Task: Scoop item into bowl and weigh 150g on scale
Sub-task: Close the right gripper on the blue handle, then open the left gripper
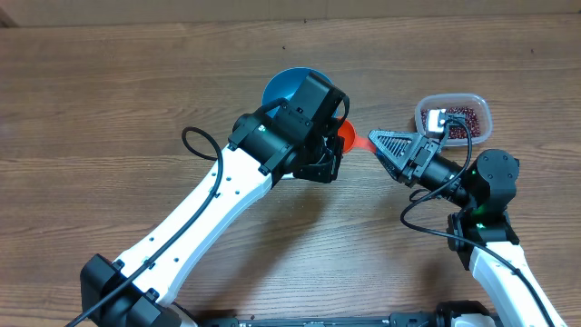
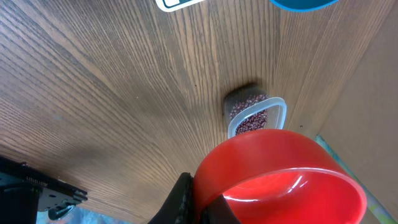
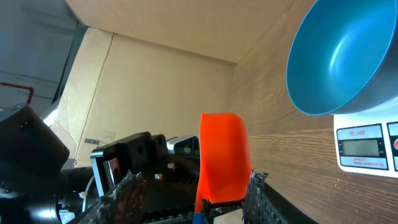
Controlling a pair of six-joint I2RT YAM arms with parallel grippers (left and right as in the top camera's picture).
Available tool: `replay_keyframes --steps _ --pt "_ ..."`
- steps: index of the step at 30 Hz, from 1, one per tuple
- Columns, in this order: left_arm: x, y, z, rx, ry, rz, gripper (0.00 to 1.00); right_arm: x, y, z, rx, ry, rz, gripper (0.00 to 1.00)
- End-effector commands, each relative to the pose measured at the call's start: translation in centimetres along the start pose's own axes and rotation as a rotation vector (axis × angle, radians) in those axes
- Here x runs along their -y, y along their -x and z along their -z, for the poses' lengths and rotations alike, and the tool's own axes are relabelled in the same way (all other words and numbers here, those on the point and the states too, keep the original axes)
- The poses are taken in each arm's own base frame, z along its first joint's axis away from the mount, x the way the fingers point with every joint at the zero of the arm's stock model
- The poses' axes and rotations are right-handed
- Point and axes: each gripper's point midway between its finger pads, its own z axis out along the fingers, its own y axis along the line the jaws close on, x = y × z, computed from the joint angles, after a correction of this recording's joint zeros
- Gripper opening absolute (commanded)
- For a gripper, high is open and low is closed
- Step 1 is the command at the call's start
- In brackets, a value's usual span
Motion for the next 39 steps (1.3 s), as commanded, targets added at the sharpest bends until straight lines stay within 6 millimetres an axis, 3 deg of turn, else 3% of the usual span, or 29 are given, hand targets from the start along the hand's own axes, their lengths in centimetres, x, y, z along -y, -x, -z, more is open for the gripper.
replay_keyframes --steps 1,5,13,29,34,36,39 --pt "0.20 -0.04 -0.09 0.009 -0.007 0.010 0.04 -0.78 0.54 -0.22 0.017 0.009 0.035 0.53" --pt "0.38 0.04 -0.08 0.015 -0.016 0.009 0.04 -0.64 1.00 -0.21 0.044 0.001 0.034 0.53" --pt "0.71 -0.02 -0.08 0.014 -0.030 0.006 0.04 -0.83 0.27 -0.76 0.024 0.006 0.035 0.32" --pt "0.63 0.02 -0.08 0.016 -0.027 0.007 0.05 -0.87 0.14 -0.98 0.026 0.005 0.035 0.21" --pt "0.64 0.01 -0.07 0.015 -0.027 0.007 0.04 -0.86 0.14 -0.98 0.026 0.005 0.035 0.13" --pt "0.64 0.01 -0.07 0.015 -0.027 0.007 0.04 -0.86 0.14 -0.98 0.026 0.005 0.035 0.04" --pt "0.64 0.01 -0.07 0.015 -0.027 0.007 0.05 -0.85 0.15 -0.98 0.026 0.005 0.034 0.04"
